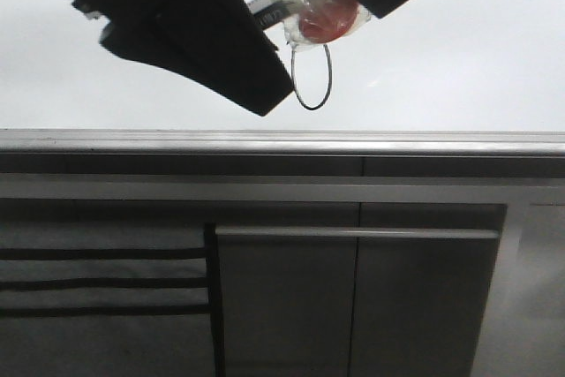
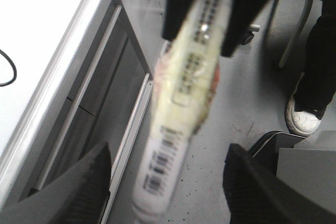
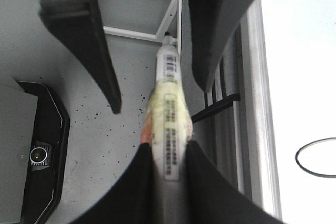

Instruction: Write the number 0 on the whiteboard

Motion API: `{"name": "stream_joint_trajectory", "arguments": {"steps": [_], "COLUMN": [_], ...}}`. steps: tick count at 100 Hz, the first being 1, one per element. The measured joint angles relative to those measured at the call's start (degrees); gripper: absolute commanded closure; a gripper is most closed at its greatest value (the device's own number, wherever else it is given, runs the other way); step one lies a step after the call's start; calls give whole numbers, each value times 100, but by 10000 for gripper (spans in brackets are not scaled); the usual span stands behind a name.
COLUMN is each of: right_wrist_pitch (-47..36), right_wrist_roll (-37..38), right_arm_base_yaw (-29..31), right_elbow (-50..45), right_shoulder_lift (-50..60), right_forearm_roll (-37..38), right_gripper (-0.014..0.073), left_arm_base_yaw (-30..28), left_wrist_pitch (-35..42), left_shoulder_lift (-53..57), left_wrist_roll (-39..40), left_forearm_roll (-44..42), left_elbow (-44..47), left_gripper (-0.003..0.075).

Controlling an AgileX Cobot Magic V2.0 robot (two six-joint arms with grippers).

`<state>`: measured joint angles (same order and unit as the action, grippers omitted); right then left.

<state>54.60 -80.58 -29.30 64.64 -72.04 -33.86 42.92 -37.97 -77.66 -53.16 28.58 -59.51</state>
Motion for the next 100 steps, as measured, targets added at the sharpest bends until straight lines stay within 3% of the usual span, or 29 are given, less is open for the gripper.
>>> {"name": "stream_joint_trajectory", "arguments": {"steps": [33,56,63,80,100], "right_wrist_pitch": [0,-36,-36,-85,-263], "right_wrist_roll": [0,-10,-24,-23,49], "right_arm_base_yaw": [0,0,0,0,184], "right_elbow": [0,0,0,0,0], "right_shoulder_lift": [0,0,0,0,164], "right_forearm_roll": [0,0,0,0,61], "right_gripper": [606,602,561,352,326], "left_arm_base_yaw": [0,23,23,35,-288], "left_wrist_pitch": [165,165,154,141,121], "left_shoulder_lift": [-62,-62,-62,-62,-62], "left_wrist_roll": [-16,-38,-63,-100,-100], "left_forearm_roll": [-13,-17,-42,-56,-19], "left_elbow": [-61,-61,-61,-61,-61], "left_gripper": [547,631,650,670,680]}}
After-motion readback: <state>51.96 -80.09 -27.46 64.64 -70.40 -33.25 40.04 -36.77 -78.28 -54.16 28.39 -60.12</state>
